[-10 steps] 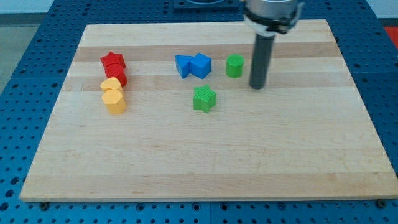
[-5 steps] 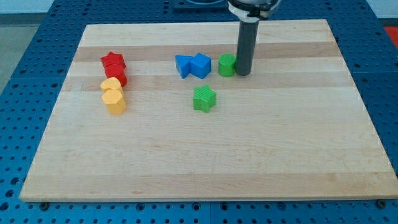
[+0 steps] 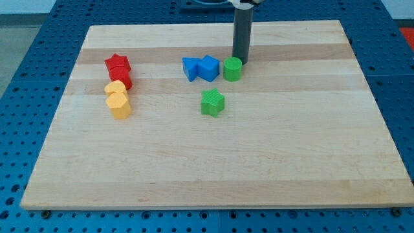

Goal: Push green circle closer to blue cube

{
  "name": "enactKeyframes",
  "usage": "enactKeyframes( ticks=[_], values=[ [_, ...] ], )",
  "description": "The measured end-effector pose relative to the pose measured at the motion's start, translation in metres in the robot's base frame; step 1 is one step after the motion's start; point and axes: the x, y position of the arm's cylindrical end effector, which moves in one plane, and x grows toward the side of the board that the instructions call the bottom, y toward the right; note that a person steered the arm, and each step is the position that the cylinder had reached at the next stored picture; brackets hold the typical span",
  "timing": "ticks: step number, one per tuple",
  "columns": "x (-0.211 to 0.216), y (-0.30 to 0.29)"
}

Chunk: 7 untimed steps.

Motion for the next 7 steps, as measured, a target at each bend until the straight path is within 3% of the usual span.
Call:
enactKeyframes(
  ticks=[2, 4, 7],
  values=[
    [0.028, 0.036],
    [0.039, -0.006],
    [0.048, 0.019]
  ],
)
